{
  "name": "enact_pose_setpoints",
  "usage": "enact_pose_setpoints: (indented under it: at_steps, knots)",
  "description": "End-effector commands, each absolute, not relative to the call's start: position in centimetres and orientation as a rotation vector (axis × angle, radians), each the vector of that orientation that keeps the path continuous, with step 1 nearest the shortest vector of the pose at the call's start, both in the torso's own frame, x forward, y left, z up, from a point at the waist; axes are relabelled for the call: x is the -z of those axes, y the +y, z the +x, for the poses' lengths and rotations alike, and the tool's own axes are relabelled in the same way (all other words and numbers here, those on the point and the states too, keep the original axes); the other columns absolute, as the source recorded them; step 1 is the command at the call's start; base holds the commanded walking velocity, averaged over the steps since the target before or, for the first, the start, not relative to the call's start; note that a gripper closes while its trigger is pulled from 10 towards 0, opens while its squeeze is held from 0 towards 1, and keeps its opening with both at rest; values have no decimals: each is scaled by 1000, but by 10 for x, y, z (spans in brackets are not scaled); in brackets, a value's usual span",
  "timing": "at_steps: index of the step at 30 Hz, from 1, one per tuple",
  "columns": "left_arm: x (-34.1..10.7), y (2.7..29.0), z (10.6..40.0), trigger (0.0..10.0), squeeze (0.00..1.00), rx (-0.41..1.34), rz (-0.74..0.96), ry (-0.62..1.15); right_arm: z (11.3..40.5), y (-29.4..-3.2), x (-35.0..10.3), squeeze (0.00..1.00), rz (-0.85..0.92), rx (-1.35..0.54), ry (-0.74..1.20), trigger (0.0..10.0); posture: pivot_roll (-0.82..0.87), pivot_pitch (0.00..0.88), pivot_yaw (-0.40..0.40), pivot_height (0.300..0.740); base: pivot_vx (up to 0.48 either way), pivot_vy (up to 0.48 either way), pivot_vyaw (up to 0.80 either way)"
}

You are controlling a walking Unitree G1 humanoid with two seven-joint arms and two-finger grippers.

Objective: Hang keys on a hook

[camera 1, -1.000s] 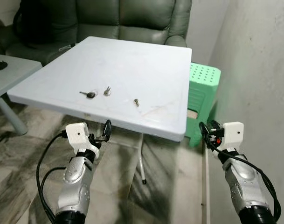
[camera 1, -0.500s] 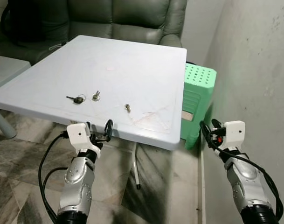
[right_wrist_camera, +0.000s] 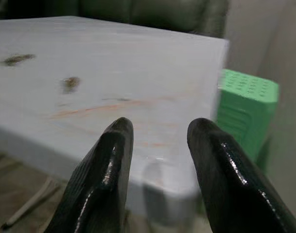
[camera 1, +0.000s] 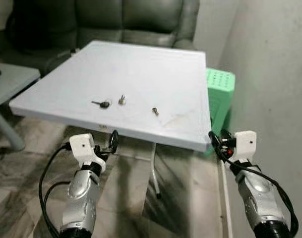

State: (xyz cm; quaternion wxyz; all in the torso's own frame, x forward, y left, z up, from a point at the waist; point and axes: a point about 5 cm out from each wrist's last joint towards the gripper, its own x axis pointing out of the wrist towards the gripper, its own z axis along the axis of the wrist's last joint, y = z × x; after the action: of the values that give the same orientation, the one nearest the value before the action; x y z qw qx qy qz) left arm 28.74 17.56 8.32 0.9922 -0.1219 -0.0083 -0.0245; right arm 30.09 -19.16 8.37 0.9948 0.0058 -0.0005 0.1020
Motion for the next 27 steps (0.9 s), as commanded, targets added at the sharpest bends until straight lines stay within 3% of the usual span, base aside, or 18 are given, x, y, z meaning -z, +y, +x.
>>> enact_pose_setpoints:
  at_steps: [1,7,27]
  knots:
    - [-87,174,288,10000,0,57,-243,-33,302,-195,-89,0,0,-204,-13,10000,10,35,-80,740,0,0,0]
    - [-85,175,288,10000,0,52,-239,-20,302,-196,-89,0,-1,-201,-11,10000,9,39,-82,740,-121,188,0]
    - [-80,178,277,10000,0,43,-238,9,290,-199,-82,0,1,-188,16,10000,8,99,-78,740,-267,387,0]
